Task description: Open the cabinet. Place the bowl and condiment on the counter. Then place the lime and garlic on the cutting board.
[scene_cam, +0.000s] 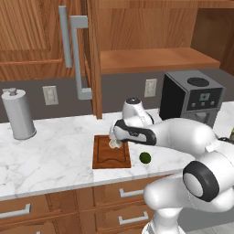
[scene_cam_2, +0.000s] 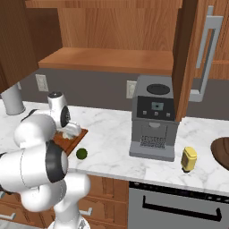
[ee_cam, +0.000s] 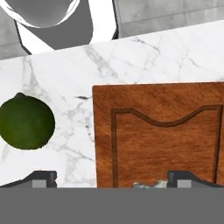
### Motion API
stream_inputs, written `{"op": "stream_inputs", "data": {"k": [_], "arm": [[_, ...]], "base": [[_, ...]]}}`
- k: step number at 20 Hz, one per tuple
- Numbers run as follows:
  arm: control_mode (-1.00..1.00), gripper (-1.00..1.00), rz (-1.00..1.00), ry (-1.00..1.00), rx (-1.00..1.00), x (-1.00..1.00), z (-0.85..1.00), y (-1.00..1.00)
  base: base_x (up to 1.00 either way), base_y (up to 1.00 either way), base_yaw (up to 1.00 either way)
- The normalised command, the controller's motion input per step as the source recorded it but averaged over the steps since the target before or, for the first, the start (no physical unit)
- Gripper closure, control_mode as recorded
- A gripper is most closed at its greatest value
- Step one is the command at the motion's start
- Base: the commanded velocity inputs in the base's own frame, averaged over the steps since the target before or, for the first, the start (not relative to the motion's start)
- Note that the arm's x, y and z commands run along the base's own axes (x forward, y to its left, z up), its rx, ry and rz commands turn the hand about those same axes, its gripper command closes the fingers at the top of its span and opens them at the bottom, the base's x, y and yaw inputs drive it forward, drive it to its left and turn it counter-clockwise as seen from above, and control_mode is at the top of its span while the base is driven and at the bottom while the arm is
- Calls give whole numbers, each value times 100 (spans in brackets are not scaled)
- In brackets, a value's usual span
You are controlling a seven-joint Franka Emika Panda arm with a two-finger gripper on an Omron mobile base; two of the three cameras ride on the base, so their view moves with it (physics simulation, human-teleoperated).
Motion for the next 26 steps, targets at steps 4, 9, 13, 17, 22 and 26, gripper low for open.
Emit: {"op": "stream_inputs", "data": {"k": [4, 9, 13, 17, 22, 26], "arm": [[-100, -100, 7, -3, 0, -28, 0, -30], [-100, -100, 6, -3, 0, -29, 0, -31], [-100, -100, 5, -4, 0, -22, -1, -29], [-100, -100, 3, -6, 0, 0, -5, -24], [-100, -100, 2, -4, 0, 0, -7, -22], [-100, -100, 2, 0, 0, 3, -16, -14]], "base": [[0, 0, 0], [0, 0, 0], [0, 0, 0], [0, 0, 0], [0, 0, 0], [0, 0, 0]]}}
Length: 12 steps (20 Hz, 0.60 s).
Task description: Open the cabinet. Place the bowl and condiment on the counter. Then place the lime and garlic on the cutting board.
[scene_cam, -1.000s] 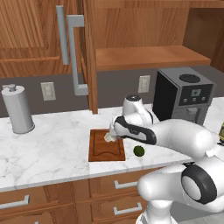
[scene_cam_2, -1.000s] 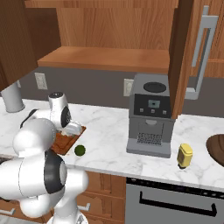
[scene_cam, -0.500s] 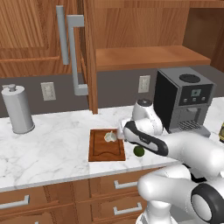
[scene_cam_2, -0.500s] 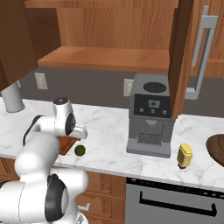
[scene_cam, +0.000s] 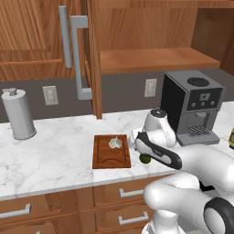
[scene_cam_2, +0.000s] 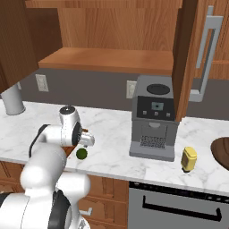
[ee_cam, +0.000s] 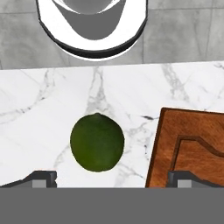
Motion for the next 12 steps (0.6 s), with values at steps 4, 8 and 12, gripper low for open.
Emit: {"op": "stream_inputs", "data": {"k": [4, 8, 12], "arm": [[-100, -100, 2, 0, 0, 0, -9, -6], [-100, -100, 2, 0, 1, 0, -8, -1], [-100, -100, 1, 0, 0, 0, -8, -2]], "base": [[0, 0, 0], [0, 0, 0], [0, 0, 0]]}}
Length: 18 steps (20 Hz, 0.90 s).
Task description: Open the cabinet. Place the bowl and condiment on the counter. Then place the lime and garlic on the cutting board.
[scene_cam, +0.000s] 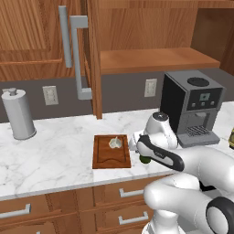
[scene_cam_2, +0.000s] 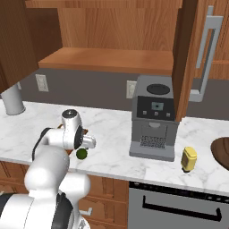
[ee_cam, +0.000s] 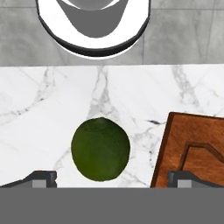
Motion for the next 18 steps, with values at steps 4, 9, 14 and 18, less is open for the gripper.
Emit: {"op": "stream_inputs", "data": {"k": [4, 9, 14, 18], "arm": [[-100, -100, 0, 0, 0, 0, -6, -3], [-100, -100, 0, 0, 0, 0, -10, -3], [-100, -100, 0, 0, 0, 0, -18, 0], [-100, -100, 0, 0, 0, 0, -20, 0]], "base": [[0, 0, 0], [0, 0, 0], [0, 0, 0], [0, 0, 0]]}}
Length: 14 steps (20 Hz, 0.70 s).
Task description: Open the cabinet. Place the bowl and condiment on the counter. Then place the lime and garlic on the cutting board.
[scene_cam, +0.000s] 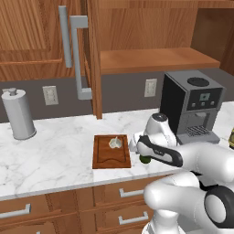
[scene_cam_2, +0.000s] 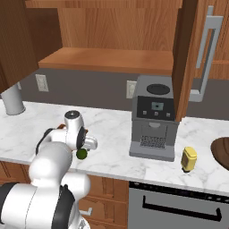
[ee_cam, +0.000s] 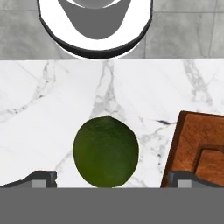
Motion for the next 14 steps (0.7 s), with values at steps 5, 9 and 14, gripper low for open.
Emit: {"op": "stream_inputs", "data": {"k": [5, 9, 14], "arm": [[-100, -100, 0, 0, 0, -5, -19, 0], [-100, -100, 0, 0, 0, -18, -11, 0], [-100, -100, 0, 0, 0, -20, -11, 0]], "base": [[0, 0, 0], [0, 0, 0], [0, 0, 0]]}}
